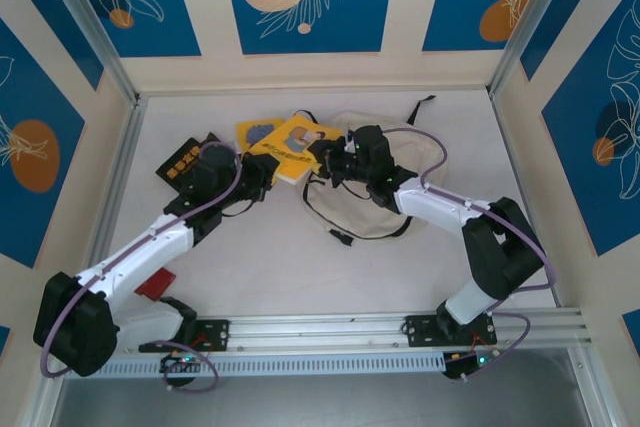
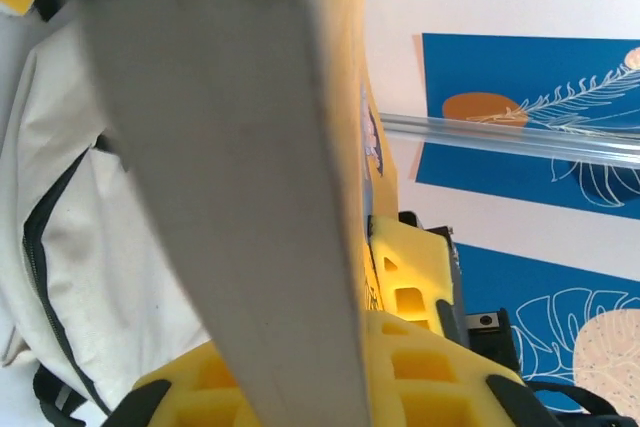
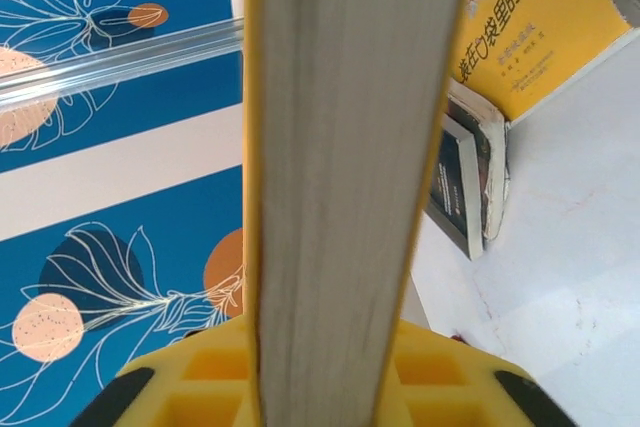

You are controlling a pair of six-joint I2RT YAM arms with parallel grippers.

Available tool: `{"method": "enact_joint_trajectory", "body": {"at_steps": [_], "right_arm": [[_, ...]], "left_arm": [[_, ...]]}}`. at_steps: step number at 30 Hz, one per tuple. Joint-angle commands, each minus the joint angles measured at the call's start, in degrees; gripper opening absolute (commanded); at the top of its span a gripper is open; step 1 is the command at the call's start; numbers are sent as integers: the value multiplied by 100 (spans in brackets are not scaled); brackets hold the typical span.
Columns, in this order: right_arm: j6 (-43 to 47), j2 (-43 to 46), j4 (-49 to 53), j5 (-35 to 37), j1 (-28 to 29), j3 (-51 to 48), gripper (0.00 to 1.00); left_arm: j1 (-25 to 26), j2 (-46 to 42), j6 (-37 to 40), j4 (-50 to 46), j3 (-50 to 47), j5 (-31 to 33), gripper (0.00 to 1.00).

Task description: Pack the student bag

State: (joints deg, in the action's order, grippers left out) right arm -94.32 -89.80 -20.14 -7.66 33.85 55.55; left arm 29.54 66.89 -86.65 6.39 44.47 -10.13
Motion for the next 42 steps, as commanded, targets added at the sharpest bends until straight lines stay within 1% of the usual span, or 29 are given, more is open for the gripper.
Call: {"method": "enact_joint_trajectory", "body": {"at_steps": [1, 3, 4, 5, 6, 8, 9, 14, 17, 19, 21, 25, 28, 33, 40, 42], "right_arm": [[579, 633, 721, -72, -126, 46, 47], [1279, 845, 2113, 154, -232, 338, 68], [1637, 890, 2691, 303, -274, 519, 73], [2094, 919, 3529, 560, -305, 779, 76], [2447, 906, 4124, 785, -317, 986, 79], [3299, 810, 5029, 1126, -341, 1316, 80], [3651, 734, 5339, 1169, -369, 1435, 80], [5604, 137, 6253, 866, -364, 1904, 77], [6235, -308, 6637, 817, -289, 2139, 76], [6462, -608, 6877, 734, -258, 2336, 77], [6687, -854, 6933, 638, -200, 2403, 78], [6697, -1393, 7180, 326, -172, 2714, 80], [6729, -1615, 7154, 143, -156, 2810, 81], [6975, -1863, 7347, 44, -144, 2933, 82], [7277, -2129, 7616, 190, -82, 3091, 81], [7298, -2228, 7666, 166, -87, 3141, 76]], "left_arm": [[0, -10, 219, 36, 47, 512, 0], [-31, 7, 409, -438, 180, 670, 0], [-97, 22, 482, -670, 250, 700, 0], [-179, 42, 521, -858, 304, 713, 0], [-246, 43, 570, -929, 332, 699, 0], [-423, 24, 844, -1227, 463, 712, 0], [-516, 25, 1020, -1475, 577, 729, 0], [-1011, -5, 2008, -2416, 1195, 662, 0], [-1237, 8, 2503, -2834, 1516, 601, 0], [-1330, -11, 2633, -3024, 1594, 617, 0], [-1405, -68, 2713, -2969, 1574, 593, 0], [-1485, -99, 2841, -3062, 1679, 615, 0], [-1494, -72, 2917, -3110, 1727, 584, 0], [-1513, -68, 2943, -3120, 1679, 539, 0], [-1535, 42, 2986, -3068, 1670, 453, 0], [-1552, 76, 2983, -3047, 1666, 433, 0]]}}
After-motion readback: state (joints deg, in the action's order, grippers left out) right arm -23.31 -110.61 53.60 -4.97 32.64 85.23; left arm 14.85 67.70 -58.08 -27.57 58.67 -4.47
